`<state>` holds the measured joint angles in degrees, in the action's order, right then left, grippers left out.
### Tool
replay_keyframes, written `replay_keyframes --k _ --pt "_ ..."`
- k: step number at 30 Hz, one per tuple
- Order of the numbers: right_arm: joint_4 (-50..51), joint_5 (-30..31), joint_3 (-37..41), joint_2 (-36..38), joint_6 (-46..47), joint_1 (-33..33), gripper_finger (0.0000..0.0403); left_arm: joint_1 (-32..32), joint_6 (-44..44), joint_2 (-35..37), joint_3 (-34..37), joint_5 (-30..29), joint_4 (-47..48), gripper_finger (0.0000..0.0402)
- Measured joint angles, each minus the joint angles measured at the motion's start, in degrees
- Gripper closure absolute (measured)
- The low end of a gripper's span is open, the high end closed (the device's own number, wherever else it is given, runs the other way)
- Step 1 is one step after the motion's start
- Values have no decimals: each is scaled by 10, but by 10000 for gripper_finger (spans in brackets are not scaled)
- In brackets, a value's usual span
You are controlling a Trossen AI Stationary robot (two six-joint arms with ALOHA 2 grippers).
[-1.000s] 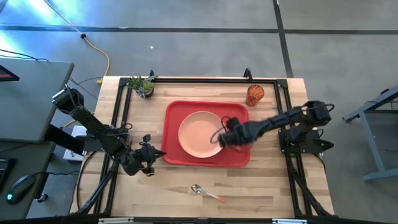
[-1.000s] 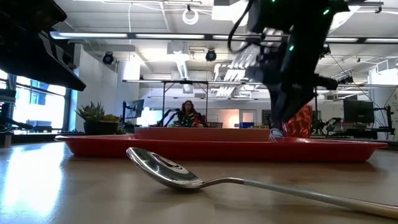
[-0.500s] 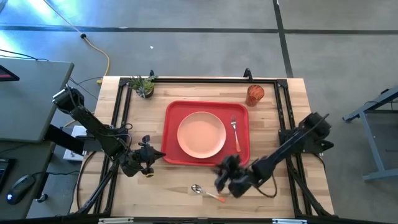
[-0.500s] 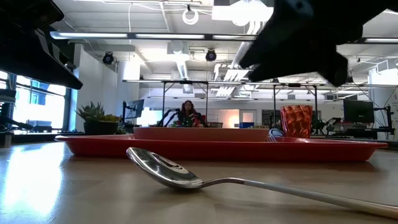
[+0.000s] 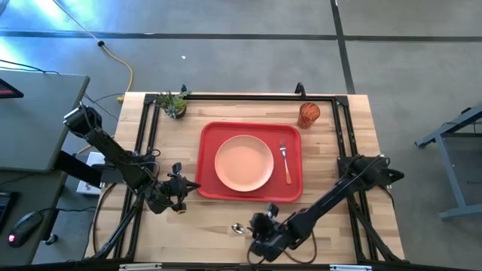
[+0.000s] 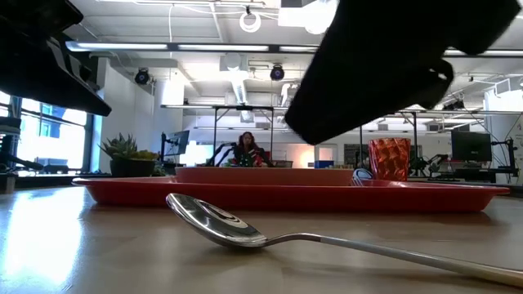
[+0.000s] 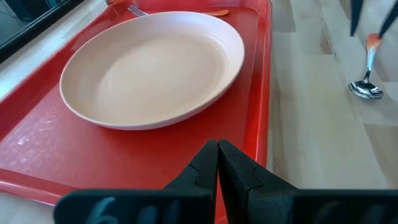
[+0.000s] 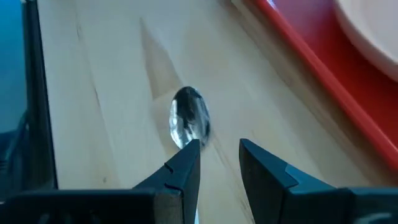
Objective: Pick and place plate/cup/fork/spoon on tray
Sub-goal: Put the orange spoon on the red tray
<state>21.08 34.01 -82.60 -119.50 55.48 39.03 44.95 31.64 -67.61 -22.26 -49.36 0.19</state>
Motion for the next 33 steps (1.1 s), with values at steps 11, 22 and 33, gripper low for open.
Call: replay_keyframes --k 11,22,33 --pt "71 -59 -75 -74 -13 5 300 0 -4 0 0 -5 1 399" --pt "28 -92 -37 -70 6 0 300 0 -4 0 0 -5 2 399" --pt "35 -118 -37 -70 0 0 313 0 -2 0 0 -1 2 399"
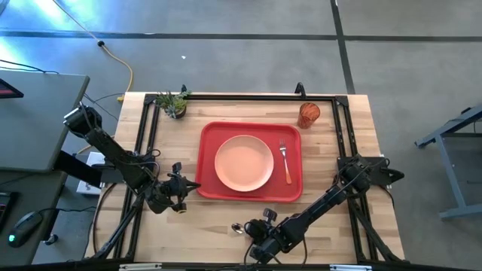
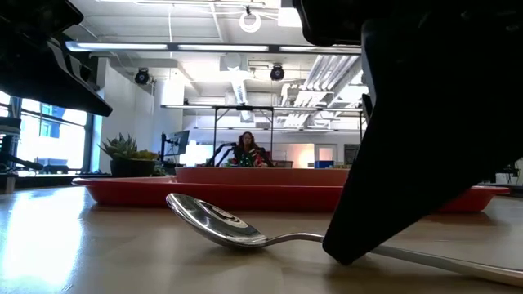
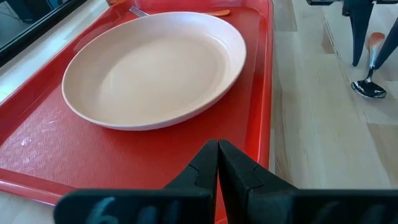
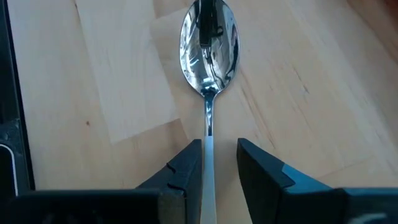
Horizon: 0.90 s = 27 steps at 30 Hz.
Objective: Pick and place plate/cup/fork/spoon on tray
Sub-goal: Put the orange spoon on the red tray
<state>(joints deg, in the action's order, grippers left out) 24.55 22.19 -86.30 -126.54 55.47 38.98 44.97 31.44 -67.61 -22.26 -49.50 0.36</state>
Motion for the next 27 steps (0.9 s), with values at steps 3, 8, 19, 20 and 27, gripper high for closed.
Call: replay_keyframes --k 3,8,19,20,27 --pt "16 -3 0 0 9 0 324 0 4 0 0 0 0 399" --pt "37 -28 -1 0 23 -7 364 0 28 0 0 -6 0 399" --pt "45 -22 0 6 13 -8 399 0 28 0 0 -8 17 399" --pt "46 -18 1 10 13 -7 399 0 30 0 0 -8 17 399" --pt "133 24 5 62 39 11 401 0 43 0 0 -8 19 399"
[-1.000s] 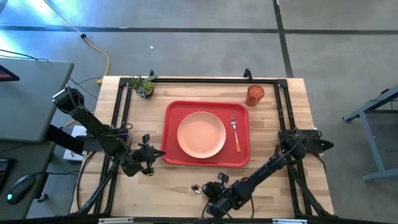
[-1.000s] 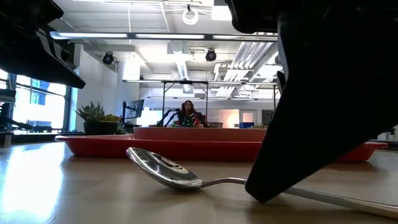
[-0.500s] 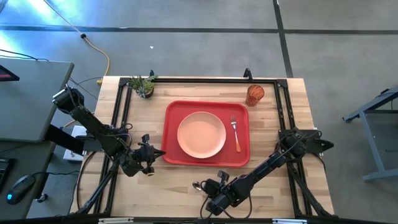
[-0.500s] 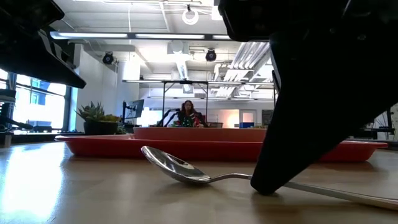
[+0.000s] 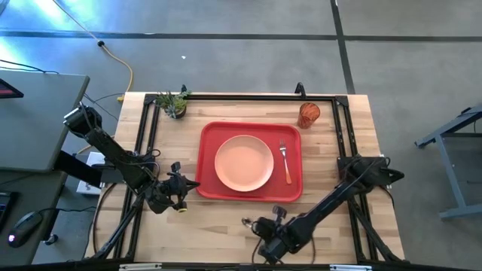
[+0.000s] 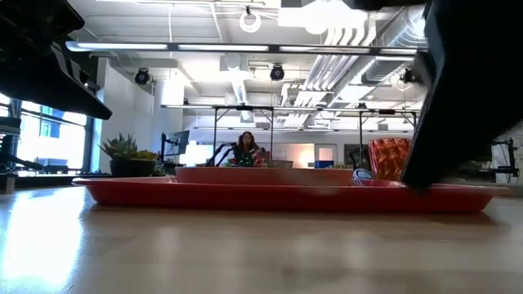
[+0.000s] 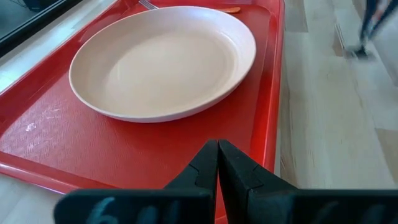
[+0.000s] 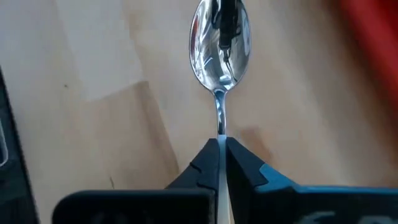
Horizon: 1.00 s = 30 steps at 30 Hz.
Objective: Pick and place plate/cup/fork/spoon on tray
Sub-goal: Put the orange spoon on the red tray
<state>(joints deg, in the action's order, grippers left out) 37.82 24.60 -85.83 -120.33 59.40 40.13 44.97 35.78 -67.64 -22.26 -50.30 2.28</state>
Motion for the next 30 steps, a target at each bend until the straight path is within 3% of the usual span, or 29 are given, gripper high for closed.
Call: replay_keyframes --k 7,10,14,18,23,30 --pt "163 105 -1 53 122 13 402 0 0 0 0 -3 0 399" --pt "266 150 -3 62 244 12 402 0 0 0 0 -15 0 399" --pt "390 144 0 61 384 -4 402 0 2 0 0 -20 0 399" --pt "459 144 11 63 467 -25 402 0 9 0 0 -28 0 399" --pt "448 144 48 64 474 -89 403 0 11 0 0 -43 0 399" --pt "311 99 108 67 320 -211 403 0 1 0 0 -60 0 399"
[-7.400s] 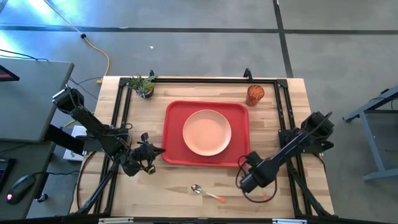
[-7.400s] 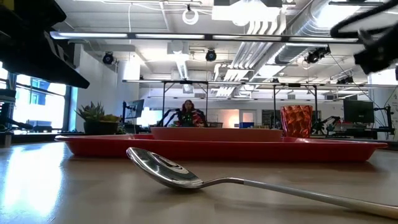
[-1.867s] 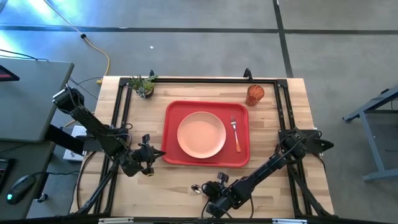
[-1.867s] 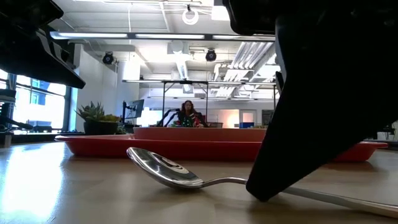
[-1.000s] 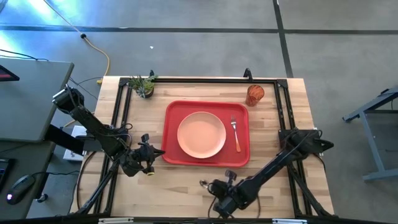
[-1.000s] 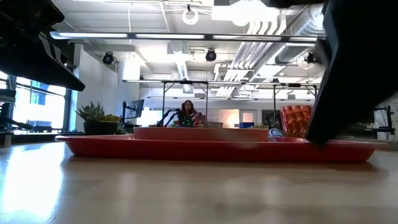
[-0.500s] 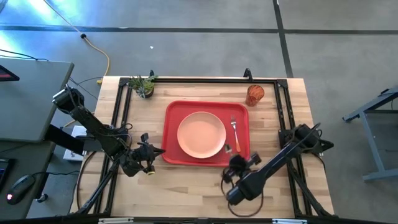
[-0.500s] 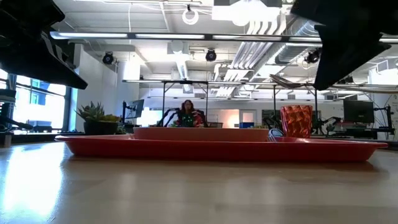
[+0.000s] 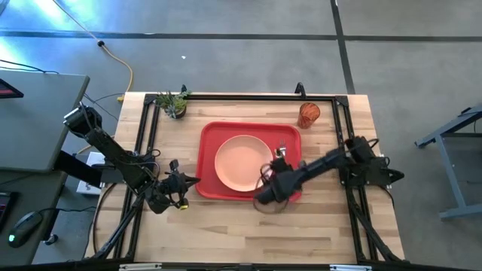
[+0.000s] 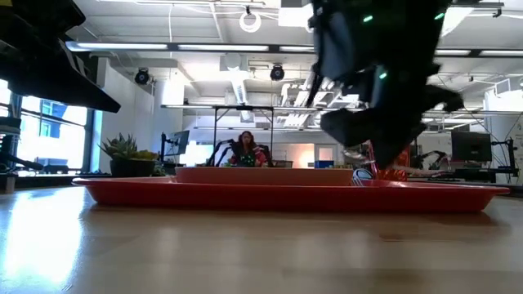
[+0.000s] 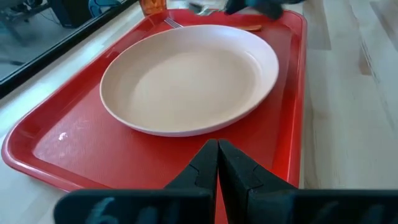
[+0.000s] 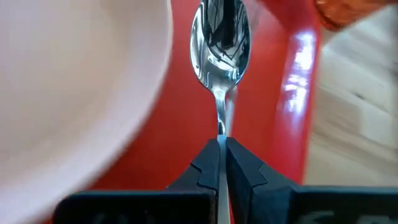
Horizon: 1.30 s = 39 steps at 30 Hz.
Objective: Pick and place plate/cup/fork/spoon on tray
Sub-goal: Put the orange spoon on the red tray
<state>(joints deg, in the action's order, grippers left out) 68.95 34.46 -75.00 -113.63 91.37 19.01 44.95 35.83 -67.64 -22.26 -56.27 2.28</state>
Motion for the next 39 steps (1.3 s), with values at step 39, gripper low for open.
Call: replay_keyframes --k 39 --pt "-368 -45 378 274 -8 -96 403 0 45 0 0 -4 11 399"
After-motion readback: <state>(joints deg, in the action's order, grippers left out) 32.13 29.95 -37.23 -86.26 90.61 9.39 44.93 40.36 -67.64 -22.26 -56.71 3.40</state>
